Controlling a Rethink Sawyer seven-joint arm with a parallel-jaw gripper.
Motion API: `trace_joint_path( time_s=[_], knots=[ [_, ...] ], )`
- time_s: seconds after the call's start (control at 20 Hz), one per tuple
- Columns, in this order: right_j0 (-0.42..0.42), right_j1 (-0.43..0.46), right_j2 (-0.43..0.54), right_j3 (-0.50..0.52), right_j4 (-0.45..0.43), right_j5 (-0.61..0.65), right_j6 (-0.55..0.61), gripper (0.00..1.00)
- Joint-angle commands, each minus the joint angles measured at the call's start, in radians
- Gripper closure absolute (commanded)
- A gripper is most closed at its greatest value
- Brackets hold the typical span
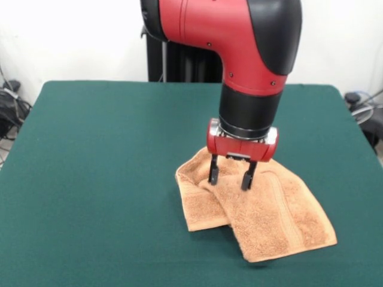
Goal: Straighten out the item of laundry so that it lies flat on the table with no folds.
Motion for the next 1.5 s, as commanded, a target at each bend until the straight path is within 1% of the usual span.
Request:
trace_joint_path(
  time_s=[0.05,0.55,0.85,1.5],
  knots=[
    [0.006,0.067,0.031,-0.017,0.024,0.046,0.213,0.00],
    [0.015,0.068,0.035,0.006,0.023,0.019,0.220,0.00],
    [0.029,0.044,0.030,0.032,0.027,0.023,0.234,0.00],
    [0.018,0.016,0.036,0.057,0.026,0.039,0.221,0.00]
  ],
)
